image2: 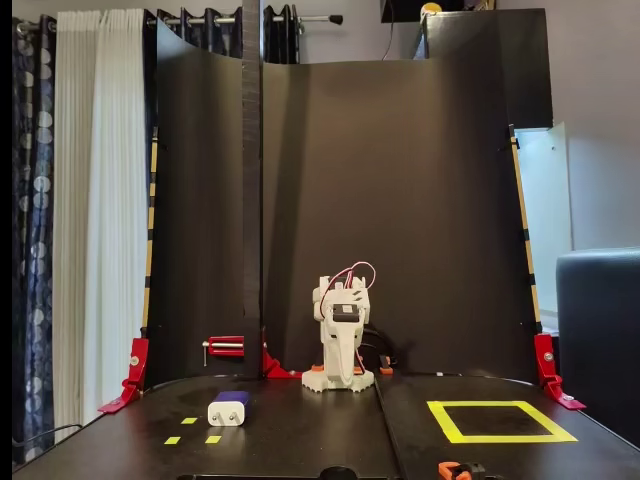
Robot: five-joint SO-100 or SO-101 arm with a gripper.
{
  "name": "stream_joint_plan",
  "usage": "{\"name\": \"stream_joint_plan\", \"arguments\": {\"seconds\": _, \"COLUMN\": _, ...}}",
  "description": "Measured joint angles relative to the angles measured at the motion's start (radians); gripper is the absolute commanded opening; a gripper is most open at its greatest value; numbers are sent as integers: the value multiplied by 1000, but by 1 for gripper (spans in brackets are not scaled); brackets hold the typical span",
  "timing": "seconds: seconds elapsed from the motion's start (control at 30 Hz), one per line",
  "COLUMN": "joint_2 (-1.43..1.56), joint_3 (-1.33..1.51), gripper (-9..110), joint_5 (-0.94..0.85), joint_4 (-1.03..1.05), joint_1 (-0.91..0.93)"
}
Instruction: Grasp a block and put it in the designated area.
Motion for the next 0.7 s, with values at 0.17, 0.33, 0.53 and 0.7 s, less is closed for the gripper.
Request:
{"name": "stream_joint_plan", "arguments": {"seconds": 0.17, "joint_2": 0, "joint_3": 0, "gripper": 0, "joint_5": 0, "joint_4": 0, "joint_1": -8}}
{"name": "stream_joint_plan", "arguments": {"seconds": 0.33, "joint_2": 0, "joint_3": 0, "gripper": 0, "joint_5": 0, "joint_4": 0, "joint_1": -8}}
{"name": "stream_joint_plan", "arguments": {"seconds": 0.53, "joint_2": 0, "joint_3": 0, "gripper": 0, "joint_5": 0, "joint_4": 0, "joint_1": -8}}
{"name": "stream_joint_plan", "arguments": {"seconds": 0.7, "joint_2": 0, "joint_3": 0, "gripper": 0, "joint_5": 0, "joint_4": 0, "joint_1": -8}}
